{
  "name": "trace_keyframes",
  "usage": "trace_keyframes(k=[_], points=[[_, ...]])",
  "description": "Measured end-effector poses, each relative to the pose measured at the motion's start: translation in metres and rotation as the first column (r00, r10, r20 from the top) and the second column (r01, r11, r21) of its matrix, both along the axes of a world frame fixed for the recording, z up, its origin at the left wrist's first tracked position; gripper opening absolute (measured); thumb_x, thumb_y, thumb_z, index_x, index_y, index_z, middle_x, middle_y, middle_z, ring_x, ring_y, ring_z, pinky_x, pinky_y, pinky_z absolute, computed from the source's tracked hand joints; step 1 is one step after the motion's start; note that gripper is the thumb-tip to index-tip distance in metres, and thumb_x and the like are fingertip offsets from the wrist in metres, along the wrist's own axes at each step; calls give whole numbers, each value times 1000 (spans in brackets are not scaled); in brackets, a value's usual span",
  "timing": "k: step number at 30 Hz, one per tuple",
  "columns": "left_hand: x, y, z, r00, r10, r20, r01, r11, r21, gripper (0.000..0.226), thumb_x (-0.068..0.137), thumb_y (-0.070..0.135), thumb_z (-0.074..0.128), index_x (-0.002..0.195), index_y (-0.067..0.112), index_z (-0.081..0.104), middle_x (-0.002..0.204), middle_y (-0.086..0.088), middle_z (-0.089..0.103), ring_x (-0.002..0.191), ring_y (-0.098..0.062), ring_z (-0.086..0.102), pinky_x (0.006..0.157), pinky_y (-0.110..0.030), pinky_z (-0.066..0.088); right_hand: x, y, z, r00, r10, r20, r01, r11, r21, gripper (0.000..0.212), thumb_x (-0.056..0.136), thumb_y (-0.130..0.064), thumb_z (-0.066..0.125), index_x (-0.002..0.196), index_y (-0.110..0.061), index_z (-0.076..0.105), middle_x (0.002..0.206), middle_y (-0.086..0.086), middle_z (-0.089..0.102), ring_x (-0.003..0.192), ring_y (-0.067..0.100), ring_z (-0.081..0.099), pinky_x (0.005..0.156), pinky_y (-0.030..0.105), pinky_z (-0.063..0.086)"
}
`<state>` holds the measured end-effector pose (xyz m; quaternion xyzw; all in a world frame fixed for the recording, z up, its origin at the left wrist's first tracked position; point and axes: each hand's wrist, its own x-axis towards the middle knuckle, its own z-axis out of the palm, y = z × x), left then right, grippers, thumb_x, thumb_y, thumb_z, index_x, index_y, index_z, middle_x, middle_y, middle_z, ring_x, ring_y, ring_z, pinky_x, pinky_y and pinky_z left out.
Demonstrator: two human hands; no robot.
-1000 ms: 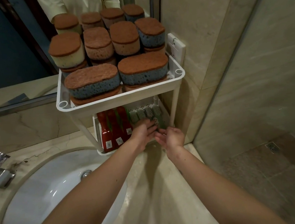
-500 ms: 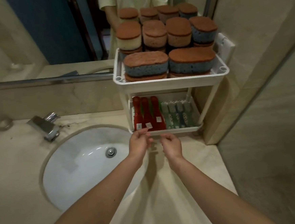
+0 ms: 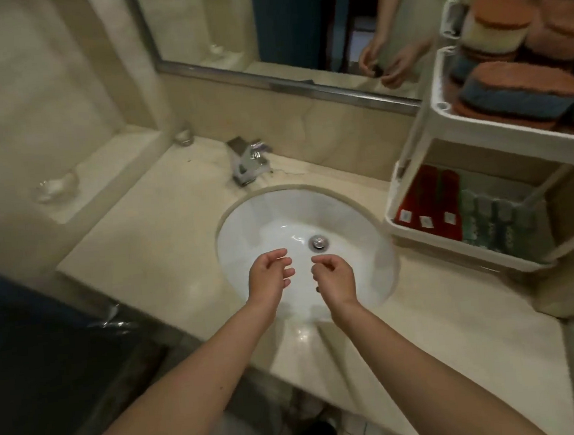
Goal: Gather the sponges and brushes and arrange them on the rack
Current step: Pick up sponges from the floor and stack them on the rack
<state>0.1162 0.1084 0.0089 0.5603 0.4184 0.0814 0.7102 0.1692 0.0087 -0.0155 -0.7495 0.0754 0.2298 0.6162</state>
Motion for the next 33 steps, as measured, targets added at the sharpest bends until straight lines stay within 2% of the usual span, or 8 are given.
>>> trace_keyframes(k=[5,15,21,23,25,28,30,33], points=[[-75,48,-5,983,182,-9,-182,983,10,19,93,7,50,107,13,61,97,-3,64,79,-16,62,74,-27,49,-61,56,3,985,174,6,-174,985,-3,21,86,-4,51,96,-17,64,101,3,66,90,20,61,87,38,51],[-250,121,-23,881,471,-46,-468,882,59,24,95,3,43,110,12,59,97,-4,63,75,-12,60,70,-24,48,-210,154,-11,879,475,28,-475,880,-14,17,87,-4,52,90,-15,64,87,3,64,85,20,58,84,36,48],[-344,150,-49,812,574,-99,-571,818,60,19,95,7,48,98,21,60,98,0,64,80,-11,62,70,-24,49,-287,187,-27,757,654,4,-651,754,-87,15,88,-11,54,98,-17,63,93,1,63,73,15,59,50,19,49],[-370,155,-56,783,611,-116,-608,792,59,18,95,9,50,94,24,60,98,2,63,82,-11,62,67,-22,49,-310,196,-32,712,702,-24,-702,708,-79,16,89,-11,57,104,-12,63,96,3,61,87,24,63,71,38,58],[-395,158,-63,756,640,-137,-638,767,64,17,96,10,49,100,21,60,99,0,62,84,-12,61,70,-24,49,-331,204,-36,660,750,-55,-751,655,-81,20,89,-9,59,110,-9,61,100,5,61,100,30,62,88,52,53],[-428,165,-74,709,687,-162,-686,724,70,17,96,11,48,107,18,60,100,0,62,86,-13,60,78,-28,50,-353,220,-41,570,818,-81,-820,562,-106,31,91,-10,59,122,-10,58,112,7,62,106,26,60,94,45,52],[-446,172,-83,669,719,-189,-719,690,82,16,96,13,50,107,20,60,103,0,62,87,-13,61,84,-32,51,-362,231,-46,522,849,-85,-852,513,-105,36,90,-12,62,125,-9,56,114,7,61,104,26,60,86,37,51],[-467,186,-101,614,760,-212,-762,641,93,16,96,11,50,104,20,60,98,1,62,84,-11,61,75,-27,52,-373,249,-60,465,879,-108,-884,457,-96,40,89,-17,65,127,-13,54,113,1,60,101,17,59,83,29,49]])
